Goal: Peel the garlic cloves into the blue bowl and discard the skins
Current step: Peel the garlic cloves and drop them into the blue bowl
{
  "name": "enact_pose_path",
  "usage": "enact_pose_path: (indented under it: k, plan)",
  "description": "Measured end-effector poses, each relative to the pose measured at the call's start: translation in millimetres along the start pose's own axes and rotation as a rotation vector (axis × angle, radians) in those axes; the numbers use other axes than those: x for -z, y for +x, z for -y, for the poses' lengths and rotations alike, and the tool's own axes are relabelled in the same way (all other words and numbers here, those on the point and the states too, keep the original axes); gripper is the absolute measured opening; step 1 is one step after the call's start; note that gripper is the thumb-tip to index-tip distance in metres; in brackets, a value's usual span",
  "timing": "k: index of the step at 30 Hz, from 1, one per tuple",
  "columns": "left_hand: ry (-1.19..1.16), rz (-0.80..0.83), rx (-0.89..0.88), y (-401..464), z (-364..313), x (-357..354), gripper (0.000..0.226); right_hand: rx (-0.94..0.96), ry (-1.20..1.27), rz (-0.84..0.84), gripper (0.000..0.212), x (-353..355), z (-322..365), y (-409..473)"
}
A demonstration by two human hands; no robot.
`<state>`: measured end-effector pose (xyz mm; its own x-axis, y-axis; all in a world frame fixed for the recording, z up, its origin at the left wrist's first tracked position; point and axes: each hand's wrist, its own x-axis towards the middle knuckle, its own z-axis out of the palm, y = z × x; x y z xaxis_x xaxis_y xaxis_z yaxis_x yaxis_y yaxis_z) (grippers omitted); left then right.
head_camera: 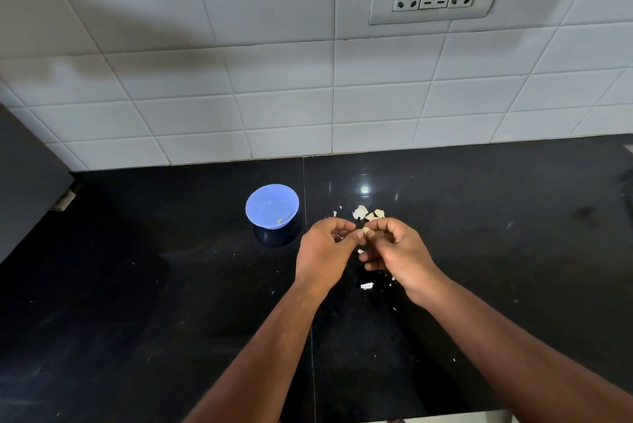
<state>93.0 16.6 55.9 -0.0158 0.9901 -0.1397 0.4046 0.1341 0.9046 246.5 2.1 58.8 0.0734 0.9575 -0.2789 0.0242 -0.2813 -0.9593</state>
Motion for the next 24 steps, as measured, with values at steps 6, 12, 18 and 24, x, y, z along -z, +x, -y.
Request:
enact_pose_path:
  k: [6,12,18,24]
  plan:
    - [-0.062,0.014,-0.026,3.1,0.9,-3.2,0.007,0.055,-0.053,0.012,0.014,-2.6,0.7,-0.6]
    - [-0.137,-0.039,-0.006,4.2,2.2,-8.0,0.010,0.074,-0.011,-0.017,0.015,-3.6,3.7,0.2]
    - [-0.208,-0.145,0.057,4.7,-1.2,-19.6,0.015,0.071,-0.002,-0.038,0.019,-11.3,7.5,3.4]
    - [-0.093,-0.128,0.020,8.5,1.0,-22.1,0.015,0.092,-0.032,0.038,0.031,-12.9,9.4,0.5]
